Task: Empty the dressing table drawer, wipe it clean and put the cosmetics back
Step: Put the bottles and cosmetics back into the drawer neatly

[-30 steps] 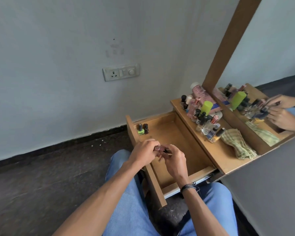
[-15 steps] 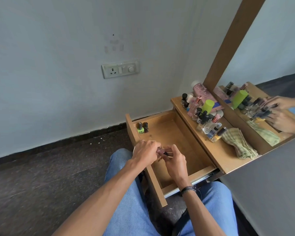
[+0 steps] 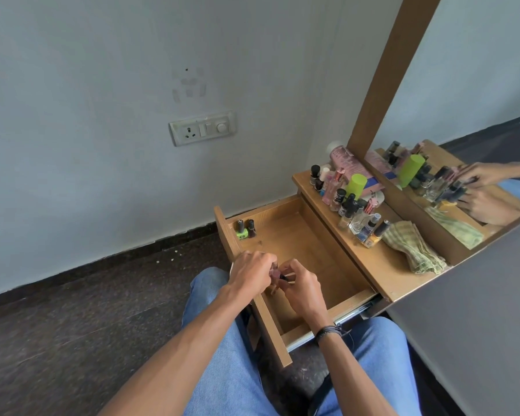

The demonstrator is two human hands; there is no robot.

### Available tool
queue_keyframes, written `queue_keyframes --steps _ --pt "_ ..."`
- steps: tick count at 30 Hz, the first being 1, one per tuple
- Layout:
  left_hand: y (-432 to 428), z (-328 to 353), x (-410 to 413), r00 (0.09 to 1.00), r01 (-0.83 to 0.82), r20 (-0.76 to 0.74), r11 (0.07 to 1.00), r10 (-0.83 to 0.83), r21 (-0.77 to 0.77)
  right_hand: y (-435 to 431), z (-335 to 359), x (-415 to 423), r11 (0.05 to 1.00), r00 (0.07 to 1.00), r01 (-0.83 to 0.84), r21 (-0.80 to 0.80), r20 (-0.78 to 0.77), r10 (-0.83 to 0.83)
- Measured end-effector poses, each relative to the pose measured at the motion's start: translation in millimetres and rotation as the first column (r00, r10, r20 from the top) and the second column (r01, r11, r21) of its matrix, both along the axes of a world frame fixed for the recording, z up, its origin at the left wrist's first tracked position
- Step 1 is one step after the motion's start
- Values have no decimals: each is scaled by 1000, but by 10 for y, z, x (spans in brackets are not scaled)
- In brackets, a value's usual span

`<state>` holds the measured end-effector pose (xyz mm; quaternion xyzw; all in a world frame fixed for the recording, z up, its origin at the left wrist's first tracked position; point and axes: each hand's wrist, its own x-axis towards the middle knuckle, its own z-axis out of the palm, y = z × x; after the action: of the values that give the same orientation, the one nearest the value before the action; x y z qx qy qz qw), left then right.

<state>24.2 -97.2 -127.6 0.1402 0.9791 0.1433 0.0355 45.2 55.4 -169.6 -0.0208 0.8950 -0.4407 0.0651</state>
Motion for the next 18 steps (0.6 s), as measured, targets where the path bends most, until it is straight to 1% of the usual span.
queue_keyframes --steps 6,11,18 --pt "-11 27 -19 996 40 78 997 -35 -65 0 -60 -36 979 991 -132 154 50 125" --pt "-22 51 -30 991 76 121 991 -62 -113 -22 -49 -43 964 984 -180 197 52 173" --pt "-34 48 -8 990 96 123 978 -73 -188 -24 -32 -35 950 982 -188 250 19 189"
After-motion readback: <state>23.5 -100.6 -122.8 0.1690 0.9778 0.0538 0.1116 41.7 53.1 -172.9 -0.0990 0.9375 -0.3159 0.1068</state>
